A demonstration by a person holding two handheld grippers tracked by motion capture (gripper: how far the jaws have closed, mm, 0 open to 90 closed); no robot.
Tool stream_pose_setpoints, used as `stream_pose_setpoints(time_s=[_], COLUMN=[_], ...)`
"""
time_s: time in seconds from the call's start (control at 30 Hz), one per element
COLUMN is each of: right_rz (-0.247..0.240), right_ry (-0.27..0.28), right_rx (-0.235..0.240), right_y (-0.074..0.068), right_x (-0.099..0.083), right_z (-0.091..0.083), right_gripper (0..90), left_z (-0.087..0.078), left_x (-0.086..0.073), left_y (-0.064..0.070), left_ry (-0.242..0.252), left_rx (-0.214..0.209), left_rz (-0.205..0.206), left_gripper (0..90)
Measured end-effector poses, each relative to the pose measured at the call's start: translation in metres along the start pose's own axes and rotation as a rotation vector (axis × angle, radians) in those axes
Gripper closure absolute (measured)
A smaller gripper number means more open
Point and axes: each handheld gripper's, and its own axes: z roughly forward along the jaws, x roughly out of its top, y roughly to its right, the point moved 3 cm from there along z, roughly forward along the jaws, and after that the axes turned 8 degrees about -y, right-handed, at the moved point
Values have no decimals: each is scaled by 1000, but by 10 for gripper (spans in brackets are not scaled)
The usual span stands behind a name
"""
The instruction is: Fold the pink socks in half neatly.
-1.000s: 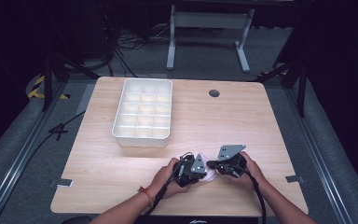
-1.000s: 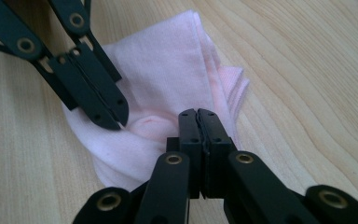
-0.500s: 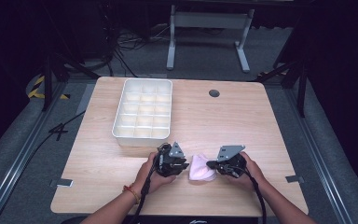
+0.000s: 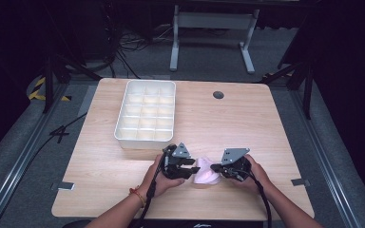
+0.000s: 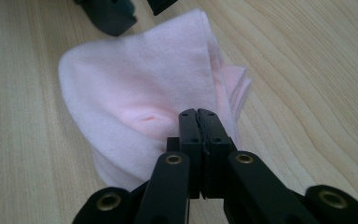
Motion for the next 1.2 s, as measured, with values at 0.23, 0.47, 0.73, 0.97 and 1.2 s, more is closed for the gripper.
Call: stream_pose_setpoints(time_s=[0.23, 0.47, 0.73, 0.97, 1.2], right_rz=[-3, -12, -16, -15, -10], right_ry=[-3, 0, -1, 3, 56], right_rx=[-10, -6, -22, -27, -21], right_y=[-1, -1, -3, -4, -12], right_x=[0, 0, 1, 6, 18], right_z=[0, 0, 1, 0, 4], right_gripper=[897, 896, 896, 894, 895], left_z=[17, 23, 18, 14, 16], left_x=[-5, -4, 0, 2, 2], left_y=[1, 0, 2, 3, 4], left_ry=[-66, -64, -35, -37, -38], left_rx=[31, -5, 11, 22, 30], left_rz=[-23, -38, -15, -4, -2], left_gripper=[532, 638, 814, 814, 812])
